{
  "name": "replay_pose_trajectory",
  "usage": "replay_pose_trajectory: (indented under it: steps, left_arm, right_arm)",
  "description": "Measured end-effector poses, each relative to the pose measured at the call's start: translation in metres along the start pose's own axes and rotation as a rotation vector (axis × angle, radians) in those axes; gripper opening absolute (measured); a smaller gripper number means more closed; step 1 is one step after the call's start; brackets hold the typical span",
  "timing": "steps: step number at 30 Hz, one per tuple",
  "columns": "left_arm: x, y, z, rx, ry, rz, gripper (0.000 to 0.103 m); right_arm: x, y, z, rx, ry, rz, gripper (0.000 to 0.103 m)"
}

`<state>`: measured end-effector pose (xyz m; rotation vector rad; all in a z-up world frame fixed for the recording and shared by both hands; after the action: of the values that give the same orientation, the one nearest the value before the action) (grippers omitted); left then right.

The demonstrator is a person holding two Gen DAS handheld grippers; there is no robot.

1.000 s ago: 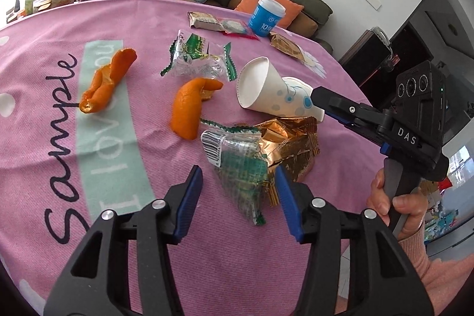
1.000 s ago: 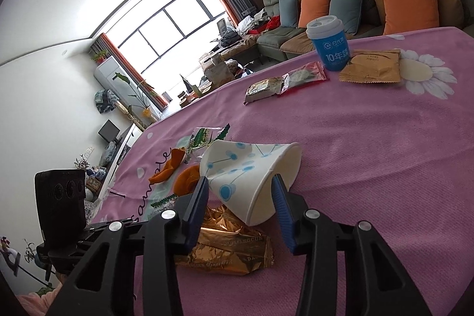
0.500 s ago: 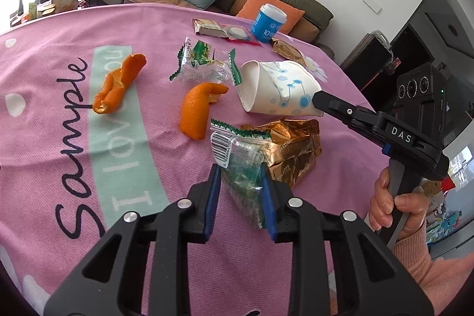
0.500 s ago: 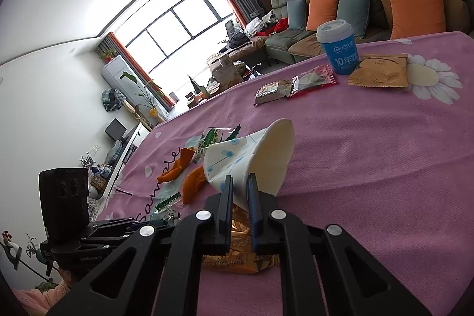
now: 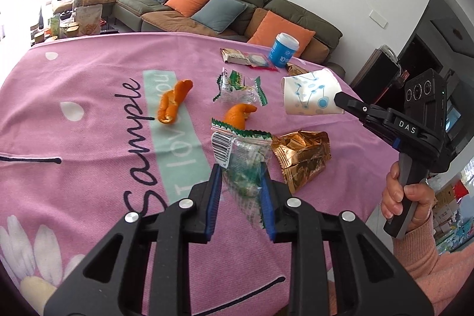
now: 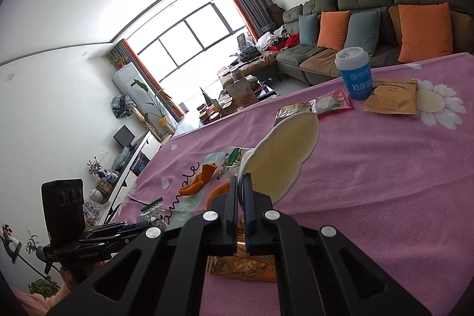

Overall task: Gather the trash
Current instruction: 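Carry the wrapper with left tool while right tool carries the paper cup to the teal bin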

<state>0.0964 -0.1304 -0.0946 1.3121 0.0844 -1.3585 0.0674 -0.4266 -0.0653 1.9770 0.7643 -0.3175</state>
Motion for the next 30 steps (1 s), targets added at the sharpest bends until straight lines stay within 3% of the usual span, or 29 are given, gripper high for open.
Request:
replay_pose_trajectory:
  steps: [11,30]
  left_arm:
    - [-0.049,-0.015,-0.035,-0.047,0.084,0.055,0.025]
    - [-0.113,-0.040,-0.092,-0.145,0.222,0.116,0.025]
  right_arm:
    - [0.021,-0.002,-0.057,-0.073,0.142,-0.032,0.002]
    - [0.095,-0.028,-0.153,-0.153,0.361,-0.191,0.002]
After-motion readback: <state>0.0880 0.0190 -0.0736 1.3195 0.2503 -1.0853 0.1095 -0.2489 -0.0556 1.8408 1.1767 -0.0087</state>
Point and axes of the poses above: each gripper's, at about its wrist camera, not at the fingertips, and x roughly the way its jaws point, z to its right, y to its top, the point moved 7 cm from there along x, roughly the way its jaws point, and after that the axes turned 4 degrees about -z, right-handed, at the moved point
